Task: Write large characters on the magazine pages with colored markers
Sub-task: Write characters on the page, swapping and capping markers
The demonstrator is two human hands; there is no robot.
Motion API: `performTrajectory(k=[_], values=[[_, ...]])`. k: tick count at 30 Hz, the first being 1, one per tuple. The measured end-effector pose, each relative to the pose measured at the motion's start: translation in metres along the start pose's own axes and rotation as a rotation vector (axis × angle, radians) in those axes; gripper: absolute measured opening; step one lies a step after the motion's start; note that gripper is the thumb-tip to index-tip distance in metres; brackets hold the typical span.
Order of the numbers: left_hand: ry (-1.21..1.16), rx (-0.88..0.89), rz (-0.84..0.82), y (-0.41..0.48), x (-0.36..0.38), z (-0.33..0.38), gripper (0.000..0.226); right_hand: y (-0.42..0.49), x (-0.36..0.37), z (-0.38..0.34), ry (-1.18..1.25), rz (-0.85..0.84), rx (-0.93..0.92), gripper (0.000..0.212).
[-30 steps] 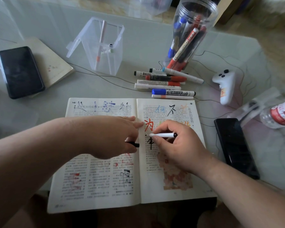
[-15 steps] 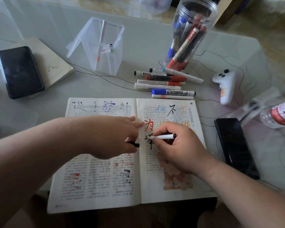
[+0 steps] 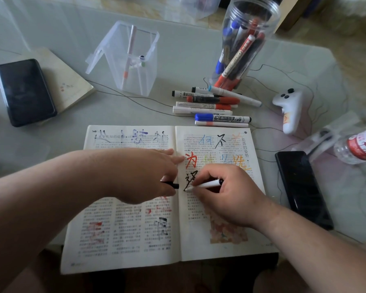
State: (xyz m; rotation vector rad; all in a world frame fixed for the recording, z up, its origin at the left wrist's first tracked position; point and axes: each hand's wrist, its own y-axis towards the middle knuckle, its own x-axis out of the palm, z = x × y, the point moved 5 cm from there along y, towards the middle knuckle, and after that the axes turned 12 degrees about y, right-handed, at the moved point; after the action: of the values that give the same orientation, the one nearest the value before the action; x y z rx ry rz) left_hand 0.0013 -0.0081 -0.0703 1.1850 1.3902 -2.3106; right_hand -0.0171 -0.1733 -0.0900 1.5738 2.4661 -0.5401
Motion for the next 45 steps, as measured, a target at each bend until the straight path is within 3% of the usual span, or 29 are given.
performTrajectory(k=[4, 9, 13, 16, 22, 25, 45], values=[[-0.002, -0.001, -0.004, 0.000, 0.001, 0.000, 0.023, -0.001, -0.003, 0.001, -0.035, 0.020, 0.010, 0.020], [-0.001, 0.001, 0.000, 0.000, 0.001, 0.000, 0.024, 0.000, -0.013, 0.001, -0.118, 0.103, 0.086, 0.014], [0.012, -0.037, 0.089, 0.001, -0.002, -0.003, 0.024, 0.000, -0.031, 0.000, -0.174, 0.216, 0.121, 0.015], [-0.008, -0.090, 0.218, 0.002, -0.007, -0.006, 0.021, -0.001, -0.038, -0.007, -0.023, 0.257, 0.089, 0.019], [-0.105, -0.162, 0.309, -0.003, -0.016, -0.005, 0.025, -0.002, -0.039, -0.017, 0.507, 0.238, 0.065, 0.003], [-0.153, -0.145, 0.361, -0.008, -0.021, -0.003, 0.022, -0.003, -0.037, -0.020, 0.633, 0.224, 0.077, 0.007], [-0.250, -0.068, 0.391, -0.015, -0.027, 0.010, 0.019, -0.008, -0.034, -0.024, 0.603, 0.176, 0.039, 0.006]])
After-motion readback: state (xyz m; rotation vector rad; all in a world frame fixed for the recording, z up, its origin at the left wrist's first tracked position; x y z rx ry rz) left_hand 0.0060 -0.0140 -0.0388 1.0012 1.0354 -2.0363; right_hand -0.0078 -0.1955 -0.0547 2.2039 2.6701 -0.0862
